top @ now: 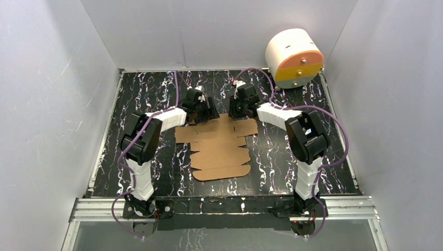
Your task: Fold the paper box
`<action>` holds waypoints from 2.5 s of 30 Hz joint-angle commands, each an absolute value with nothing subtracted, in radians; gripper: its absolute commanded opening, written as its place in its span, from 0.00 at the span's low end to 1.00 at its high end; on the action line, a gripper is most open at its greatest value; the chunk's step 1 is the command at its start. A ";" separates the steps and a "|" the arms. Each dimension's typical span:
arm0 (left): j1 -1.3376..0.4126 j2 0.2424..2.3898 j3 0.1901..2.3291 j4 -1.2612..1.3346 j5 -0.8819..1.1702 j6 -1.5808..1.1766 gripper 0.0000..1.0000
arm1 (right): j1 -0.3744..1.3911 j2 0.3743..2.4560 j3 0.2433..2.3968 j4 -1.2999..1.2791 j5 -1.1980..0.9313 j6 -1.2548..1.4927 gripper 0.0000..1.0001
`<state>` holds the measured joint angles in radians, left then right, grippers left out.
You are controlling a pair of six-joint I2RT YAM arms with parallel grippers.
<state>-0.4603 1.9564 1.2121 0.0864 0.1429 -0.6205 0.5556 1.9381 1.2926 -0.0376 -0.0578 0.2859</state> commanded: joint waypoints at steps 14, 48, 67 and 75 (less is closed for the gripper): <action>-0.441 1.479 1.030 -0.038 0.019 -0.618 0.81 | 0.560 1.654 1.067 0.082 -0.150 0.260 0.54; -0.117 1.415 0.682 -0.015 0.144 -0.743 0.68 | 0.567 1.787 0.846 0.489 -0.470 0.403 0.74; -0.139 1.427 0.736 -0.087 0.178 -0.660 0.21 | 0.570 1.817 0.810 0.528 -0.451 0.401 0.72; -0.305 1.485 0.866 -0.239 -0.105 -0.607 0.11 | 0.575 1.817 0.809 0.523 -0.431 0.391 0.71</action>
